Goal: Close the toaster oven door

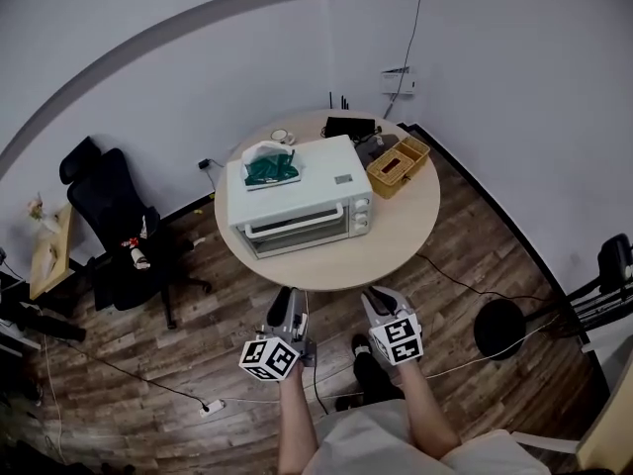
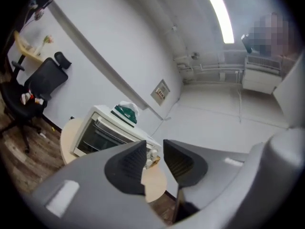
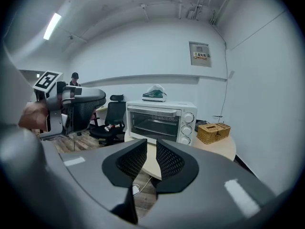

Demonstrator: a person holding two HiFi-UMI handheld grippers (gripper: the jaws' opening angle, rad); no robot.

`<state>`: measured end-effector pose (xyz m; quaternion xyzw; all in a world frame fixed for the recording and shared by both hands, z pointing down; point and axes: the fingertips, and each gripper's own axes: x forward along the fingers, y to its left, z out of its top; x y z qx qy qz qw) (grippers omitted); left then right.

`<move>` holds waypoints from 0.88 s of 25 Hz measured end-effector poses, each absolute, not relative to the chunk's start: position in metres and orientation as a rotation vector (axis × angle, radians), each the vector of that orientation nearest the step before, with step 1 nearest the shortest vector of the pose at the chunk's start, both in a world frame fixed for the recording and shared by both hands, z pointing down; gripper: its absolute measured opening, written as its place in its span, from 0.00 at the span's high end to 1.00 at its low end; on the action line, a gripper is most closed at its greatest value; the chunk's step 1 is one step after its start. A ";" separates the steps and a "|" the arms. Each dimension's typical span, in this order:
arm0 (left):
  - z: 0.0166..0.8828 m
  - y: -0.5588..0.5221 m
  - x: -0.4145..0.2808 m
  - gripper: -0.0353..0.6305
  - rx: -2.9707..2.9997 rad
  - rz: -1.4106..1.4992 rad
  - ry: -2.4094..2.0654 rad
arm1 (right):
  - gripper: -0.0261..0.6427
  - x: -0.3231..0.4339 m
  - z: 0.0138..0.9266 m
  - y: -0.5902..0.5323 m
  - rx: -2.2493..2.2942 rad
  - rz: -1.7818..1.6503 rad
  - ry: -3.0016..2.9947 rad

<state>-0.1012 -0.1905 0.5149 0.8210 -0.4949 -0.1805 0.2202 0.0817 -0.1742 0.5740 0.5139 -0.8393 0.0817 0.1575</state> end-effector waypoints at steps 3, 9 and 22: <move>0.516 -0.173 -0.100 0.72 2.350 -0.361 -1.436 | 0.87 0.078 0.571 -0.163 1.475 0.246 -2.418; 0.524 -0.149 -0.093 0.72 2.434 -0.163 -1.530 | 0.87 0.076 0.568 -0.146 1.458 0.212 -2.413; 0.544 -0.113 -0.100 0.72 2.432 0.034 -1.650 | 0.87 0.073 0.568 -0.116 1.432 0.210 -2.442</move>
